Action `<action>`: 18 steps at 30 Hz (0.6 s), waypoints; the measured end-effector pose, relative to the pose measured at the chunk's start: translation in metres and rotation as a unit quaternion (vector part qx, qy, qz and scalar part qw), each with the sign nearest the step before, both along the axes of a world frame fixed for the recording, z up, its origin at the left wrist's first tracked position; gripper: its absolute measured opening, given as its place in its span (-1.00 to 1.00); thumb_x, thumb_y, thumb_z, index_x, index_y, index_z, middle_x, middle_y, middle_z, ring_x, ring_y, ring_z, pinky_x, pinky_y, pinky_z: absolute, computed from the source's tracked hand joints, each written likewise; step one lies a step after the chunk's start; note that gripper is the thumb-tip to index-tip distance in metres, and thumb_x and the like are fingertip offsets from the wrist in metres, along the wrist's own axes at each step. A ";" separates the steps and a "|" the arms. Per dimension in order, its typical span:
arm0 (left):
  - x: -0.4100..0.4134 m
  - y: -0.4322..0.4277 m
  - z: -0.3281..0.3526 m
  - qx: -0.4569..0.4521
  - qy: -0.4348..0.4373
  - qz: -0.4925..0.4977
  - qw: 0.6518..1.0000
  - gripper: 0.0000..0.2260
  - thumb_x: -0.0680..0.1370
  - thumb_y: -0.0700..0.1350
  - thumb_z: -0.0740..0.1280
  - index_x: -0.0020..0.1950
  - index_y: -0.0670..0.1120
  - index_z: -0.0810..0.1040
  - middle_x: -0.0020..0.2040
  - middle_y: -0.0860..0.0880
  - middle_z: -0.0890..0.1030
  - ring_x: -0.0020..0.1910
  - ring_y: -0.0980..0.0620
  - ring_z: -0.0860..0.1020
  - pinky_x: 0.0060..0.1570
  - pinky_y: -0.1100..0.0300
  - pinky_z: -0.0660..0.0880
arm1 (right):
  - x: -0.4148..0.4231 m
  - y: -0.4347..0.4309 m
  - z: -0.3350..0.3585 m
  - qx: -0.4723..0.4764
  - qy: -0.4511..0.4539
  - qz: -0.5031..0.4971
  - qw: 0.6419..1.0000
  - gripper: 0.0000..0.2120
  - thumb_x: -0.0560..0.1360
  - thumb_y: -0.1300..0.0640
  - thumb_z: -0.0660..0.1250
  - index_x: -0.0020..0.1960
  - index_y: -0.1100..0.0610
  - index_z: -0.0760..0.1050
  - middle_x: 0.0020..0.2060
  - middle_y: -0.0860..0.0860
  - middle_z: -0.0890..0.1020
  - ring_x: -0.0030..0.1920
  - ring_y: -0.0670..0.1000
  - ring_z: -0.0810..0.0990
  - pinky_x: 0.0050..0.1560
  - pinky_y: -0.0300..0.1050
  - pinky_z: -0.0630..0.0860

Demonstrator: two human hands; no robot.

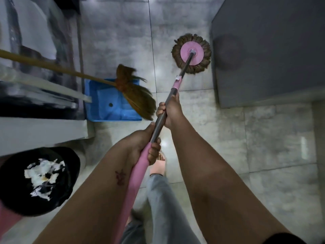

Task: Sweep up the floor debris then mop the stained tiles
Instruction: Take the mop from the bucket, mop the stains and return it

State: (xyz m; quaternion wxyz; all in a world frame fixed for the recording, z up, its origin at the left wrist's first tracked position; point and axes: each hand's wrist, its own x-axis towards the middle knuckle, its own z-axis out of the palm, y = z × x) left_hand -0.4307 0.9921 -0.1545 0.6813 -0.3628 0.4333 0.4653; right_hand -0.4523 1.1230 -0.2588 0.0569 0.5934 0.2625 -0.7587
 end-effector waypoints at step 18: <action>0.034 -0.035 0.012 0.013 0.007 -0.121 0.993 -0.45 0.55 0.36 0.08 -0.31 -0.11 0.36 -0.56 -0.02 0.32 -0.67 0.07 0.27 -0.62 0.37 0.27 | 0.065 -0.039 0.011 -0.006 0.051 -0.087 0.995 -0.78 0.67 -0.12 0.05 0.28 -0.32 0.30 -0.45 -0.01 0.28 -0.61 -0.12 0.29 -0.60 -0.34 0.26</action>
